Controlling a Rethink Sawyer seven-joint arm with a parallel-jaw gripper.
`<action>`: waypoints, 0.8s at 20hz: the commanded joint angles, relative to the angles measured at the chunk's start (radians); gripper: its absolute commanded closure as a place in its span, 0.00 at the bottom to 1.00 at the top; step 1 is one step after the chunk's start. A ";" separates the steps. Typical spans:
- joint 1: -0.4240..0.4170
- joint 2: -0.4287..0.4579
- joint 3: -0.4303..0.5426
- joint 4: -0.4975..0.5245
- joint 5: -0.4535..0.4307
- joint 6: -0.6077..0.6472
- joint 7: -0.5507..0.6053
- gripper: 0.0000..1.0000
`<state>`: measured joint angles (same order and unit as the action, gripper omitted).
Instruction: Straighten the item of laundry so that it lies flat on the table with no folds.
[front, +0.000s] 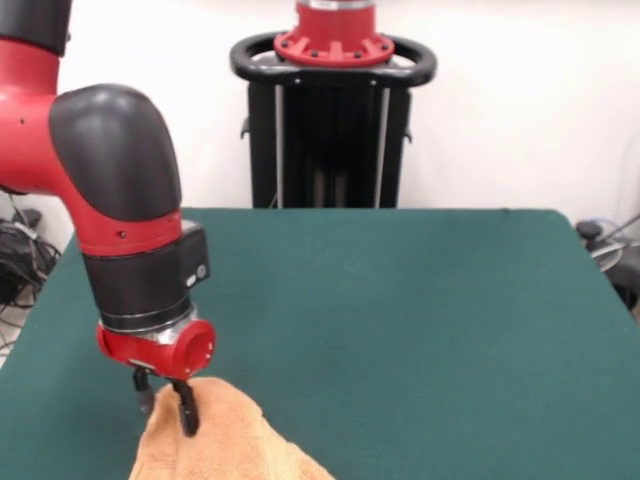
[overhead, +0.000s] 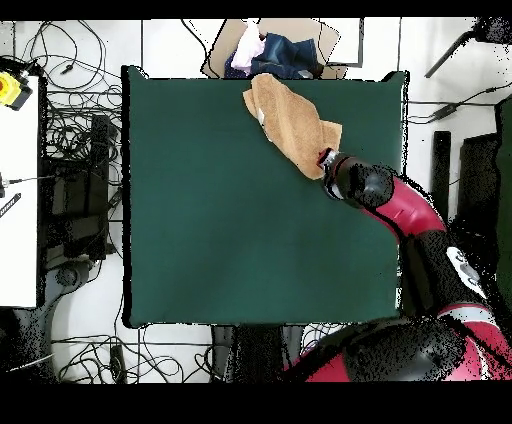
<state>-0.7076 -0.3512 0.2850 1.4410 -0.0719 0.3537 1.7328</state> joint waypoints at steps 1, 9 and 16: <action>0.027 0.033 -0.019 0.035 0.045 0.039 0.165 1.00; 0.013 0.058 -0.015 0.034 0.025 -0.065 0.176 1.00; 0.049 0.049 -0.038 0.025 0.036 -0.051 0.198 1.00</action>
<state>-0.7039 -0.3438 0.2841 1.4409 -0.0713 0.3441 1.7328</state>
